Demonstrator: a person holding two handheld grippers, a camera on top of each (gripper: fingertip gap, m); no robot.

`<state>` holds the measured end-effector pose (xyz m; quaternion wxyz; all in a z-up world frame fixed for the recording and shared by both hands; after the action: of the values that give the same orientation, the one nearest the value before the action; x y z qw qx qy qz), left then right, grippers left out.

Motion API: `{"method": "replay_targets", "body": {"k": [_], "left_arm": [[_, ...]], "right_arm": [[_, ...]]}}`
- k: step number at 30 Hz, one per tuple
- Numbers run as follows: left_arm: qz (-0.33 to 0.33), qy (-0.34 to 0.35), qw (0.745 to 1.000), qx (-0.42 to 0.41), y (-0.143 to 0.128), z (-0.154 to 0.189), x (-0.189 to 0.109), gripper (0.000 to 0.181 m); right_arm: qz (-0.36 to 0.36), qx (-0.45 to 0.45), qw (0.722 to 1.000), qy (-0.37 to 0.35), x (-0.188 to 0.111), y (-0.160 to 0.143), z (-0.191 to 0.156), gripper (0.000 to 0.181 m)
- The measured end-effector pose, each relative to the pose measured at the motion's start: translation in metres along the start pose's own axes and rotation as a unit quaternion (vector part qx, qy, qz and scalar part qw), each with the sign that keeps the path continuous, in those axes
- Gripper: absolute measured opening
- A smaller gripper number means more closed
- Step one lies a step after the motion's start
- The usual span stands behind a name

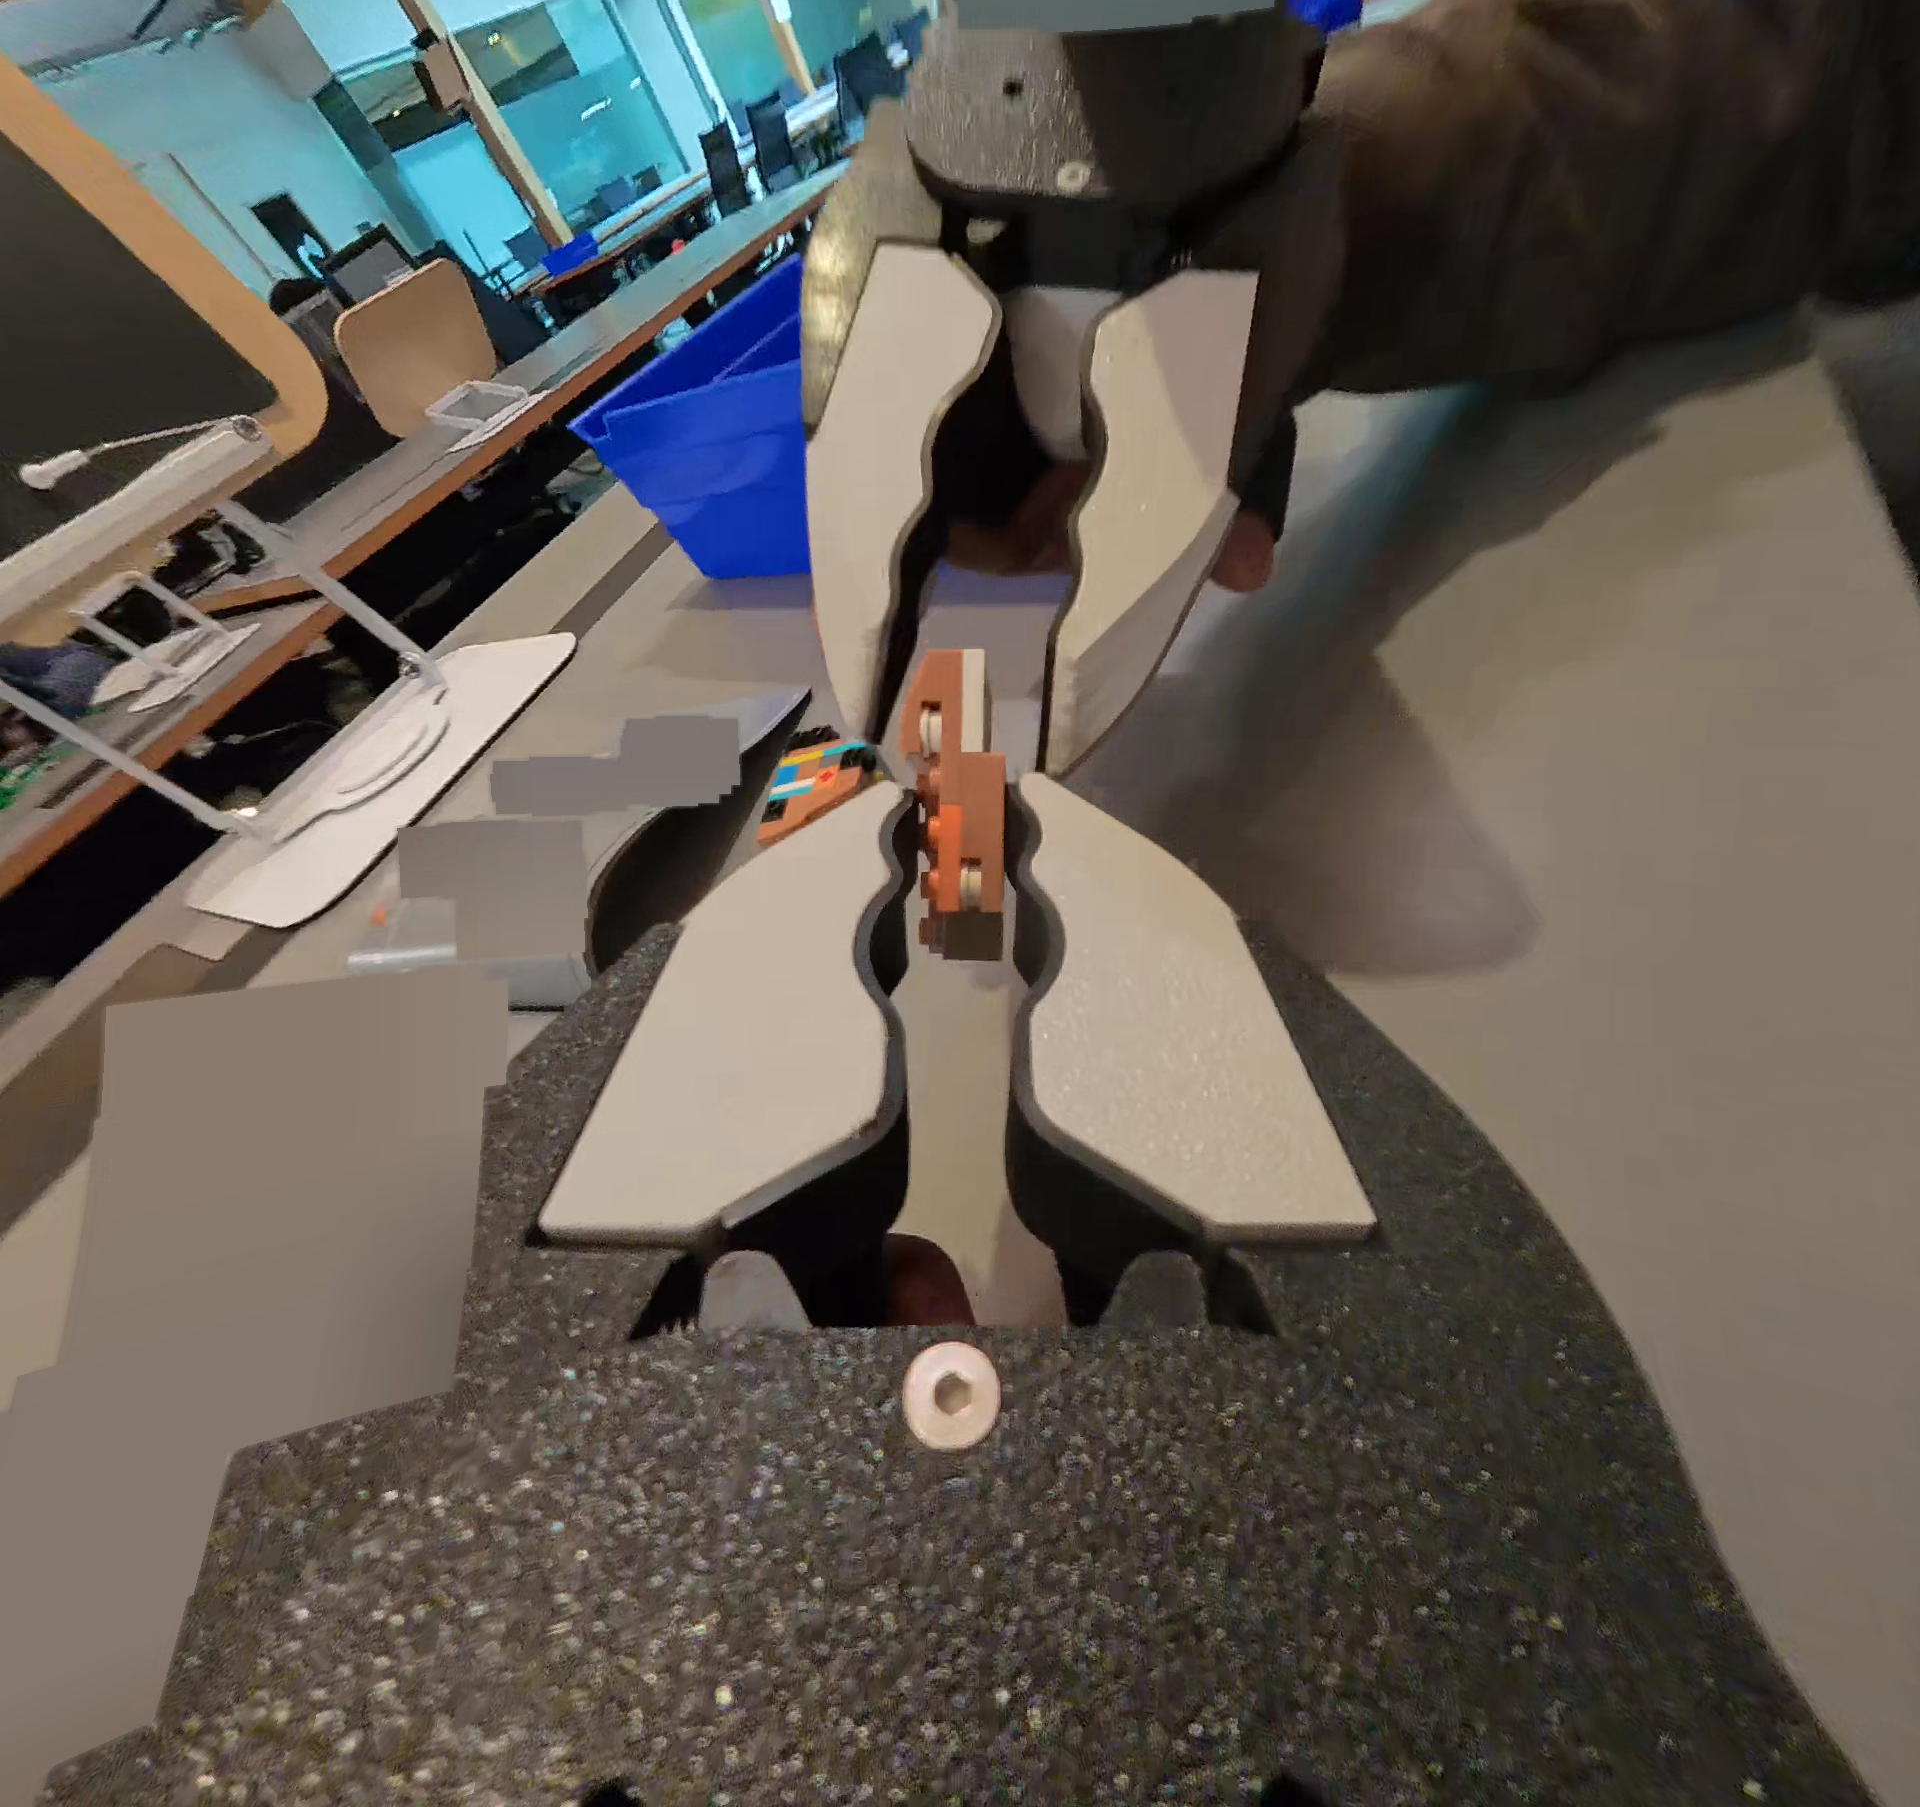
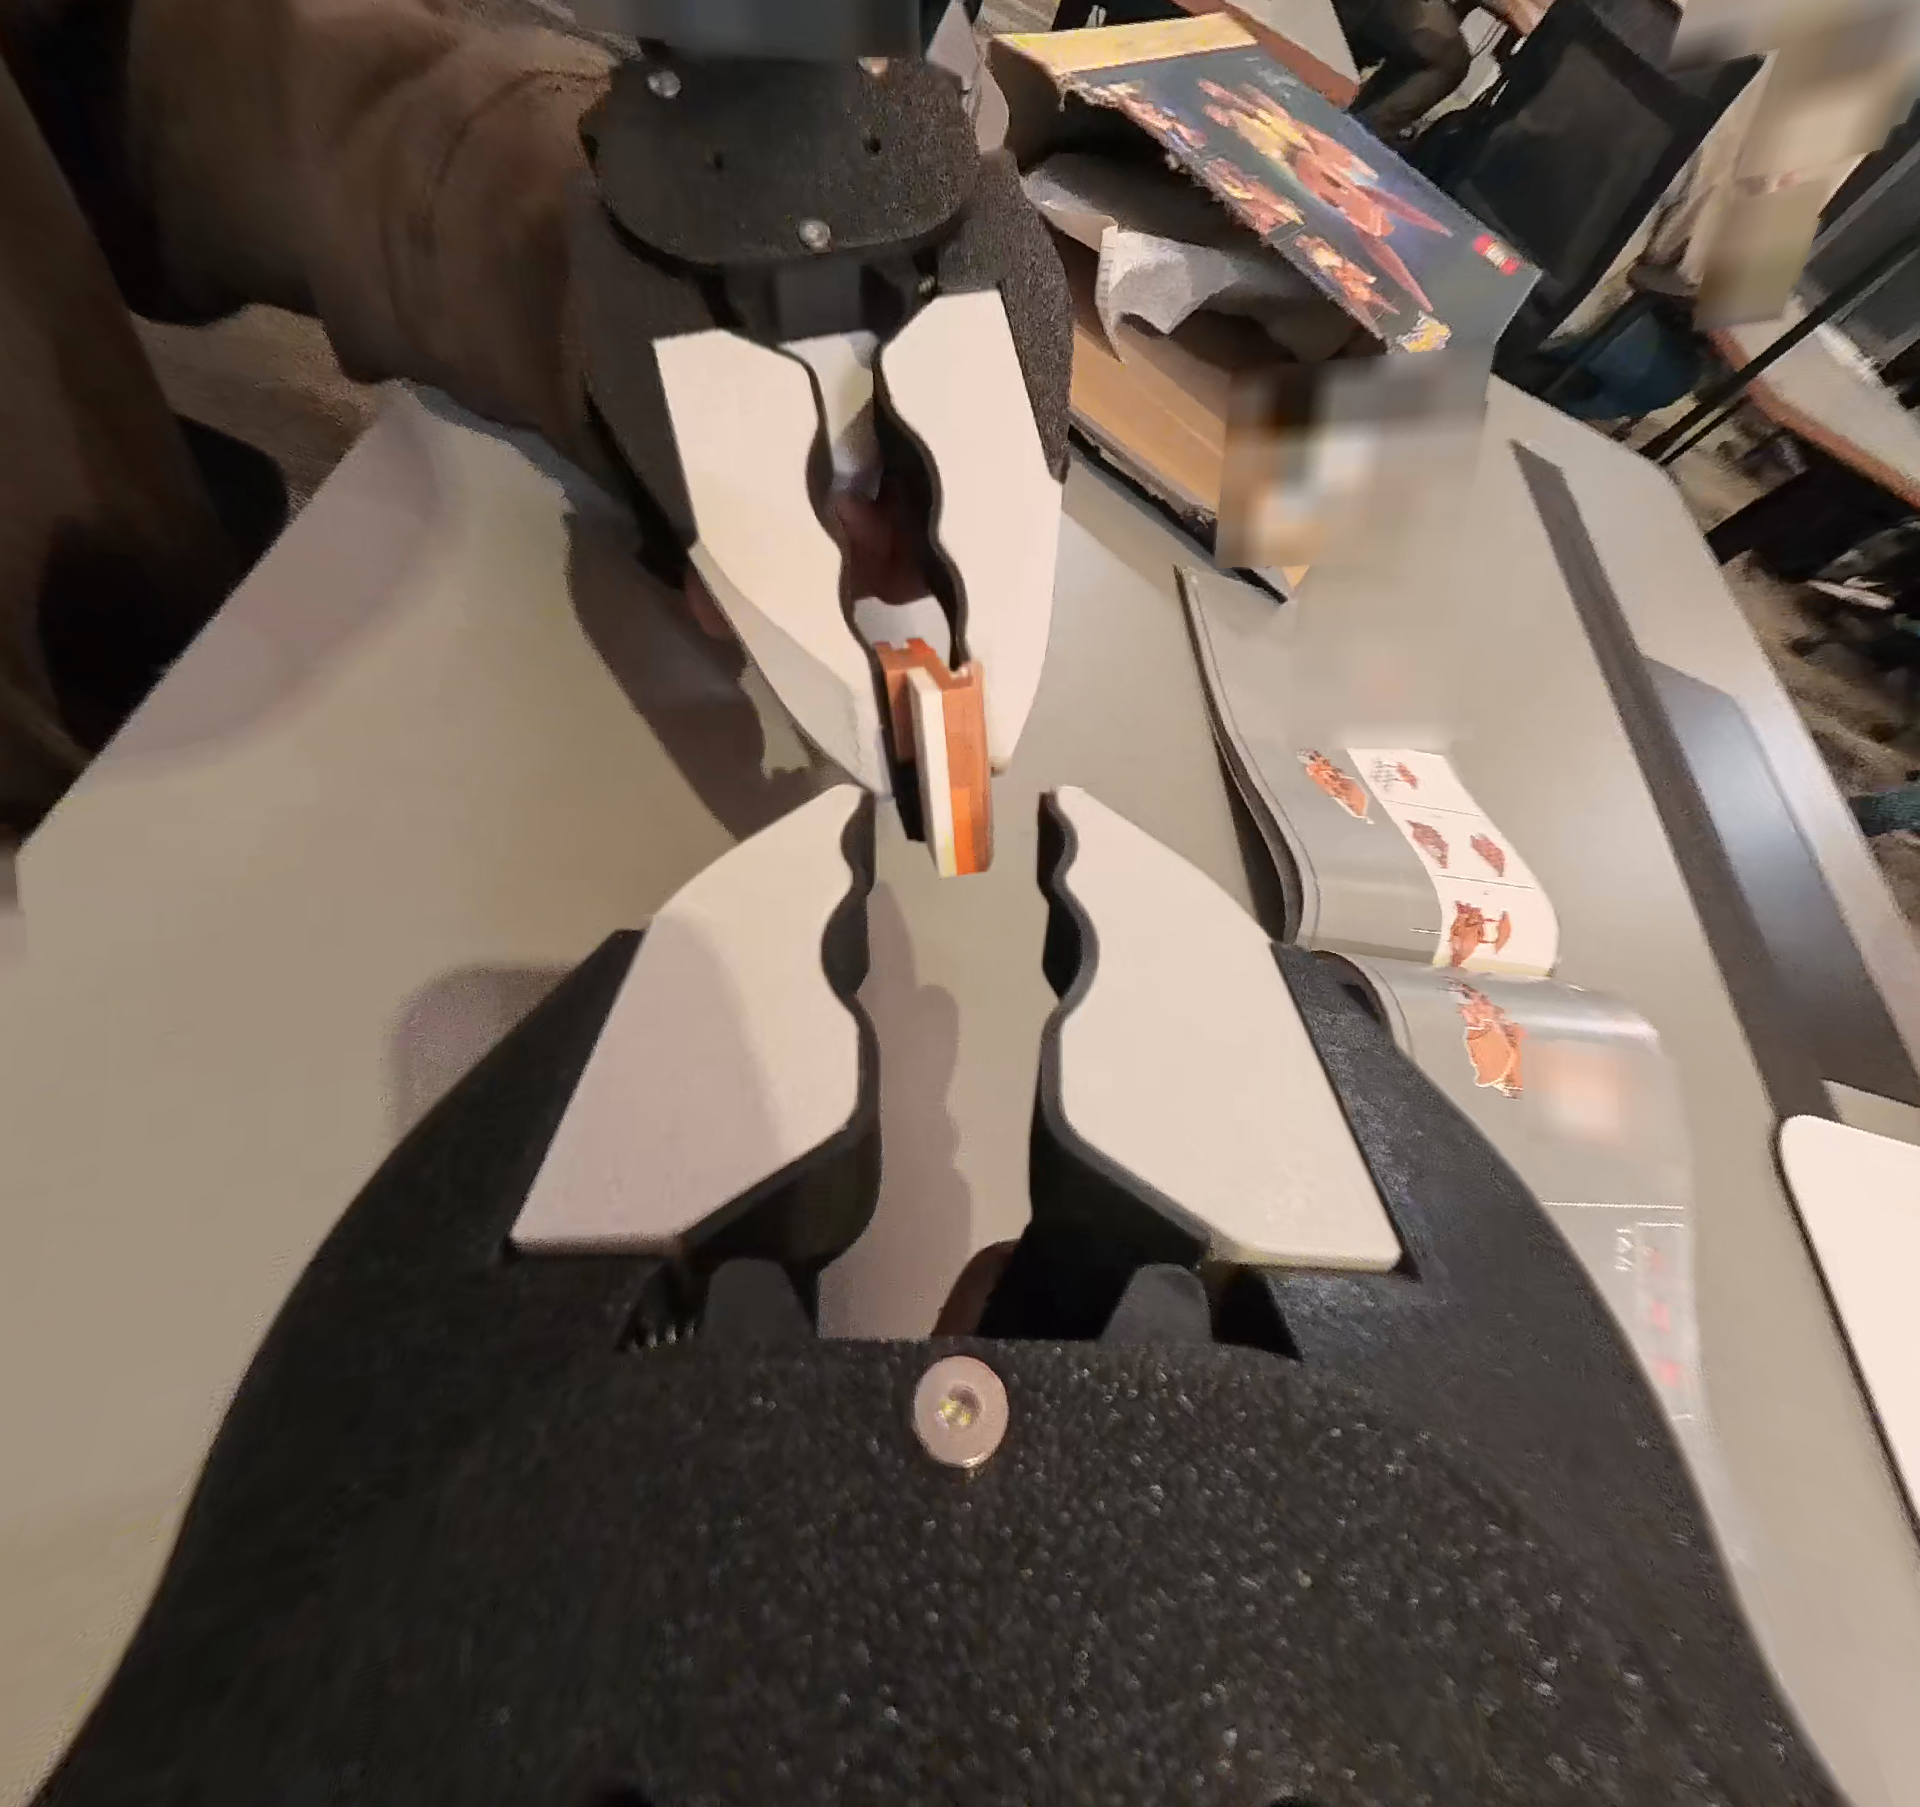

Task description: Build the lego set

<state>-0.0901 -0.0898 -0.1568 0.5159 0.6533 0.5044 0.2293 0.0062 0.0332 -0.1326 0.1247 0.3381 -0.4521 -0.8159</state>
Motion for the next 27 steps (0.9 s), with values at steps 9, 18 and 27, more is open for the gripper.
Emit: {"method": "replay_targets", "body": {"k": [9, 18, 27], "left_arm": [[-0.064, 0.01, 0.996, 0.068, 0.005, 0.008, 0.011, 0.015], [-0.118, 0.022, 0.984, 0.132, 0.009, 0.018, 0.02, 0.015], [-0.313, -0.016, 0.92, 0.236, -0.021, 0.02, 0.032, 0.019]], "right_arm": [[0.015, -0.063, 0.998, -0.016, -0.005, 0.0, -0.01, 0.02], [0.002, -0.066, 0.998, -0.008, -0.008, -0.007, -0.015, 0.014], [-0.066, 0.004, 0.998, -0.017, -0.012, -0.03, -0.021, 0.025]]}}
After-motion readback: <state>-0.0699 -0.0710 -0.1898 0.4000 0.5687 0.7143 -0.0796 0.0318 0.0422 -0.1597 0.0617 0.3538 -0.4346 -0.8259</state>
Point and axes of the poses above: each gripper's, where its closed fingertips meet, x out along the fingers, y out of its top, z = x × y across the jaws, the point moved 9 cm from there along -x, back along the fingers
